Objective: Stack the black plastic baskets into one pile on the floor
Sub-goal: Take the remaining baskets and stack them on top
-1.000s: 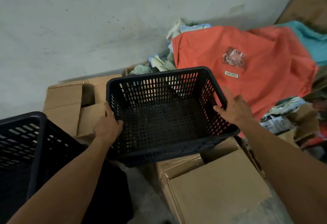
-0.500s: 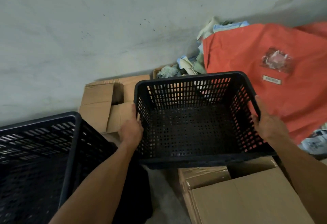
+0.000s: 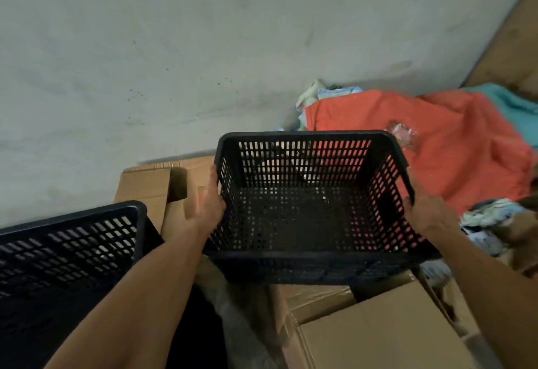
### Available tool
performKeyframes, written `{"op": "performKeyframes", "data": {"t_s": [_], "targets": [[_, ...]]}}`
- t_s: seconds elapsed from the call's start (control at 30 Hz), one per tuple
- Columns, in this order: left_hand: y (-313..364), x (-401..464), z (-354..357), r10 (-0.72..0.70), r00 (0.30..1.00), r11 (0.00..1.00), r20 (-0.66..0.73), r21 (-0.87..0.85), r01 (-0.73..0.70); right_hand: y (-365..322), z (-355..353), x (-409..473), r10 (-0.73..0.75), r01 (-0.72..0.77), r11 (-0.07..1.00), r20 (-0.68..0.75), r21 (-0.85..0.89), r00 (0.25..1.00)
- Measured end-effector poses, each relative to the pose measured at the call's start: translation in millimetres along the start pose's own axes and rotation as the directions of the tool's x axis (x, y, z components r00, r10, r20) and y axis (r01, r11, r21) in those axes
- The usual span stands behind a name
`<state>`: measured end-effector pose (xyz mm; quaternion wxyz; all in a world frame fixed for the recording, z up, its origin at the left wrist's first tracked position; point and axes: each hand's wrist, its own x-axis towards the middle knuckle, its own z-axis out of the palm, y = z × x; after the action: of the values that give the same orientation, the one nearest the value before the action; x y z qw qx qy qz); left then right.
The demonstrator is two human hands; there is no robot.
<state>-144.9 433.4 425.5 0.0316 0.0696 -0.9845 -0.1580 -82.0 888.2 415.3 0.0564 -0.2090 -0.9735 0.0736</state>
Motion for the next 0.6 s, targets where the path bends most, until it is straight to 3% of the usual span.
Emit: {"op": "performKeyframes", "data": {"t_s": [0.2, 0.37, 0.6], "targets": [[33, 18, -114, 0.174, 0.980, 0.982, -0.100, 0.087, -0.165, -20, -107, -34, 0.038, -0.035, 0.999, -0.091, 0.042, 0.995], [32, 19, -232, 0.275, 0.940, 0.960, -0.203, 0.116, -0.256, -64, -217, -62, -0.017, 0.039, 0.996, -0.254, 0.081, 0.967], [-22, 3, -392, 0.297, 0.902, 0.954, -0.313, 0.142, -0.264, -151, -347, -84, -0.024, 0.040, 0.997, -0.250, 0.058, 0.968]]}}
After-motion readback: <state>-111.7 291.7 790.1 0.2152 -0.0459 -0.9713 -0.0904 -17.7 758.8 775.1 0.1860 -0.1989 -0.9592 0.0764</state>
